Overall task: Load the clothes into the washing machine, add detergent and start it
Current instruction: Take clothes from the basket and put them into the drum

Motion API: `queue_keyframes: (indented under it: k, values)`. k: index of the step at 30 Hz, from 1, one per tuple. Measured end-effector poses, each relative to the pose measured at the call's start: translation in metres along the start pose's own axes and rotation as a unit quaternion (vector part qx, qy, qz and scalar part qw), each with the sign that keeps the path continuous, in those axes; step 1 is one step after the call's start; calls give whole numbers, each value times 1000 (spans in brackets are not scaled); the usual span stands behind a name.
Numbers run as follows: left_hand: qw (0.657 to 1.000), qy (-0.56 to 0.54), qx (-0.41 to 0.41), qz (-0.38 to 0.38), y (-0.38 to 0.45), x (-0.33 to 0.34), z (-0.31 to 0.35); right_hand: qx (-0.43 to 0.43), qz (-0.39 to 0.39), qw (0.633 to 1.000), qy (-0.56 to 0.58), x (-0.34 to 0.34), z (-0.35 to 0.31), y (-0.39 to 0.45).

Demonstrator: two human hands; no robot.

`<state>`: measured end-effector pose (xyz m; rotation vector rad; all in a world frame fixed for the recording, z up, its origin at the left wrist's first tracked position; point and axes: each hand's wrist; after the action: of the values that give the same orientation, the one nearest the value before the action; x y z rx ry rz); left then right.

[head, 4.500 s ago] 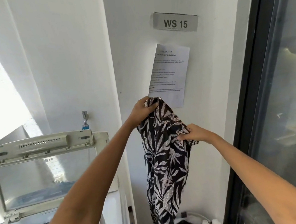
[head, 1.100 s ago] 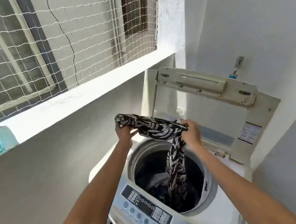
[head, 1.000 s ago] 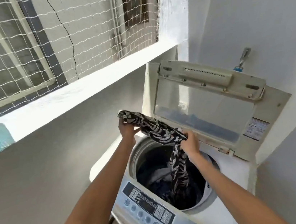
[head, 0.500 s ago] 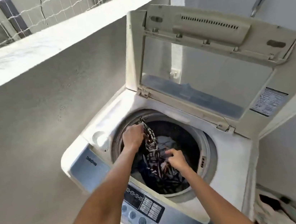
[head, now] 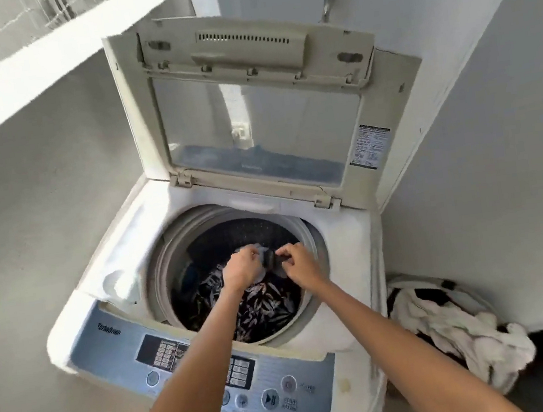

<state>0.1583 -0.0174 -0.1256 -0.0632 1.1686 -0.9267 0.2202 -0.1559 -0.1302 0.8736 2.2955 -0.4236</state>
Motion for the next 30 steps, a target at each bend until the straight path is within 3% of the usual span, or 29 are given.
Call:
queue_keyframes:
  k: [7,11,13,19,23,26,30]
  values:
    - [972,-145,178,-54,-73,20,144,-14,233,972,37,-108,19,-61]
    - [957,-118,248,-93,-118,93,212,53,363,927,76,-160,75,-118]
    - [954,-77,262,-122,-135,140,231,95,381,915,88,-169,114,-147]
    - [950,40,218,-220,-150,296,250,219,348,909,63,-153,253,-227]
    - [947,81,172,-258,-143,388,246,325,324,887,57,-142,348,-265]
    - [944,102,151,-275,-128,449,252,364,236,901,-6,-139,424,-288]
    - [945,103,130,-280,-106,509,270,331,94,927,-149,-139,505,-295]
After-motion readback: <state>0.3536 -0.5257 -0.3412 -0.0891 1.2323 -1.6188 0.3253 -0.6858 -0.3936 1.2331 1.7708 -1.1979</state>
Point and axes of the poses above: each hand's wrist, its own y-axis towards the middle knuckle, its own x-axis out of the palm, z = x × y, and after that the axes turned 15 degrees about -x, right-handed
